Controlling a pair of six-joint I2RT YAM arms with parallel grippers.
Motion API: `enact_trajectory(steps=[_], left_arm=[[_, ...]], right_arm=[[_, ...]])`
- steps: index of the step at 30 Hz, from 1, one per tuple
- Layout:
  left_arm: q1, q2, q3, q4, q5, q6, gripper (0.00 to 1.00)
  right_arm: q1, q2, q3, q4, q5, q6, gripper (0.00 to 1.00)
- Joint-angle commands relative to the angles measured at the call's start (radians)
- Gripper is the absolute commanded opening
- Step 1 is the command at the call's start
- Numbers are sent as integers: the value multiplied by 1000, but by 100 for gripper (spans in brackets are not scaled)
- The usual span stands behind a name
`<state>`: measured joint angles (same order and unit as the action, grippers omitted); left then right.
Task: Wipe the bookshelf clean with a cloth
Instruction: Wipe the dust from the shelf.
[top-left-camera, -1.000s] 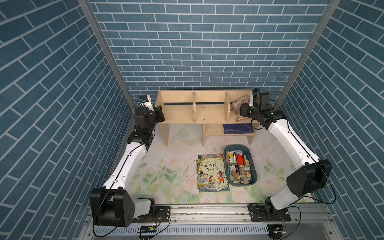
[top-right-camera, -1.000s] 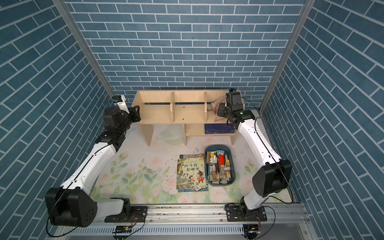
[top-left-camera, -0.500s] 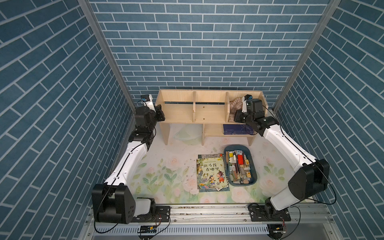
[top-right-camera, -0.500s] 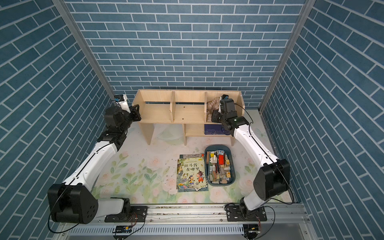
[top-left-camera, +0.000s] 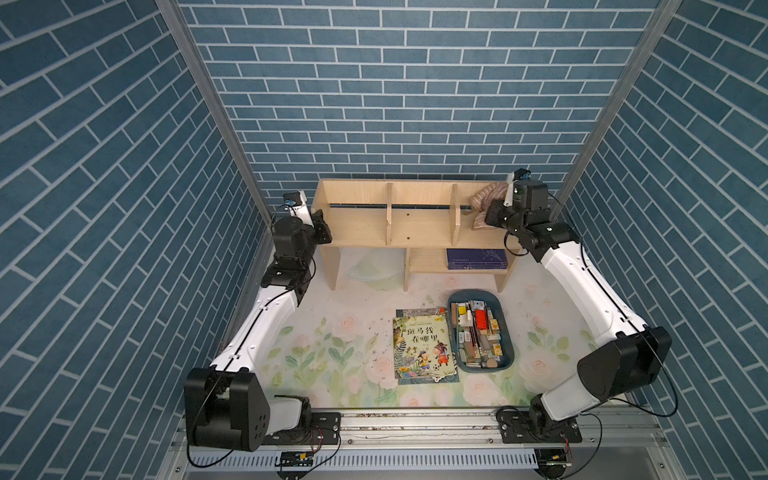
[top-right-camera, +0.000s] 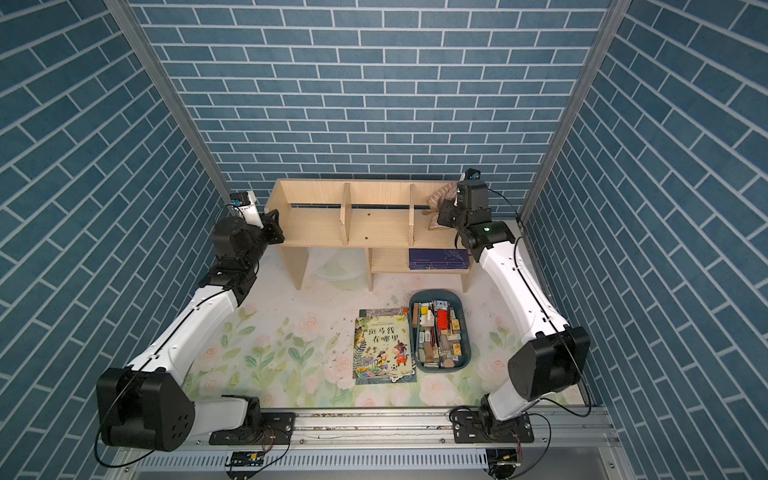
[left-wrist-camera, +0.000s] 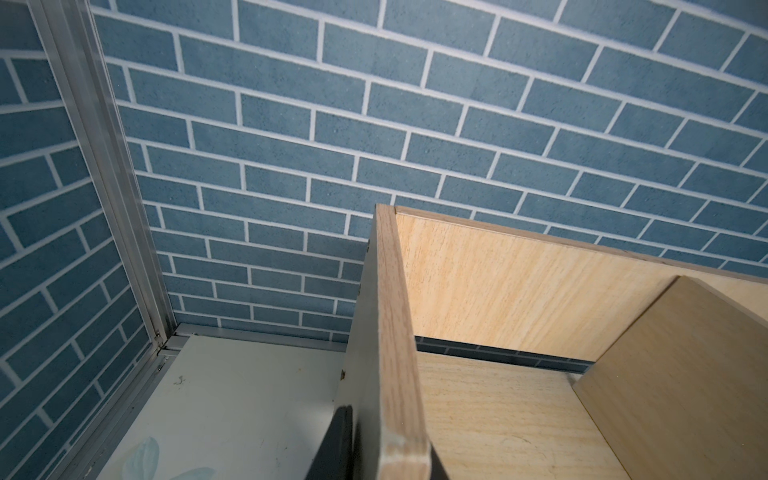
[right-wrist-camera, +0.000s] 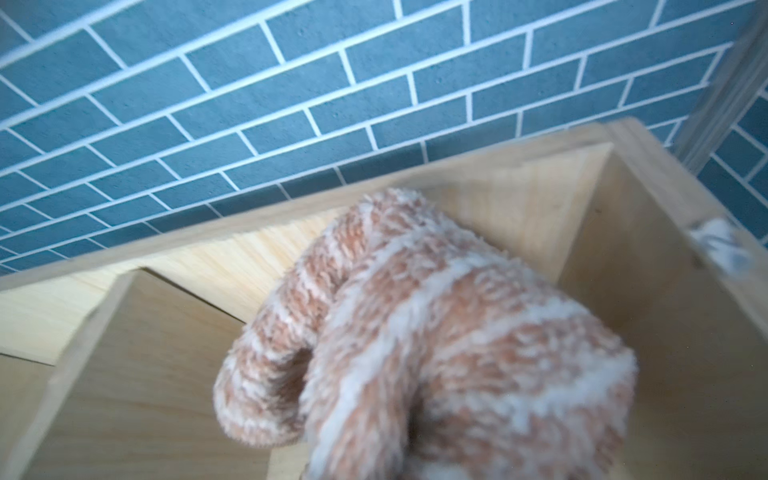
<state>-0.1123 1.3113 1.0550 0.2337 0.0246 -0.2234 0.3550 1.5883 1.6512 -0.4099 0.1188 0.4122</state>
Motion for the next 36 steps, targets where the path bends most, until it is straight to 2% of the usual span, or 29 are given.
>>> enact_trajectory(steps=[1, 6, 9, 13, 17, 20, 25, 30, 36], left_arm=[[-84, 9, -29, -18, 163, -105, 0], [-88, -2, -52, 3, 192, -118, 0], [-93, -7, -63, 4, 195, -123, 0], [-93, -23, -70, -17, 138, -118, 0], [-84, -30, -64, -41, 97, -113, 0], [-80, -33, -61, -42, 96, -107, 0], [-79, -36, -61, -42, 104, -92, 0], [-80, -35, -64, -41, 104, -83, 0], [-79, -32, -66, -40, 106, -82, 0]], right_arm=[[50, 30, 32, 34, -41, -12, 0], [78, 9, -47, 44, -54, 1, 0], [78, -42, -131, 40, -16, 7, 0], [51, -94, -189, -12, 48, 2, 0], [-9, -97, -178, -63, 92, -15, 0], [-24, -65, -108, -87, 119, -41, 0], [-20, 42, 104, -140, 107, -62, 0], [50, 152, 308, -159, 79, -91, 0], [122, 225, 378, -163, 84, -95, 0]])
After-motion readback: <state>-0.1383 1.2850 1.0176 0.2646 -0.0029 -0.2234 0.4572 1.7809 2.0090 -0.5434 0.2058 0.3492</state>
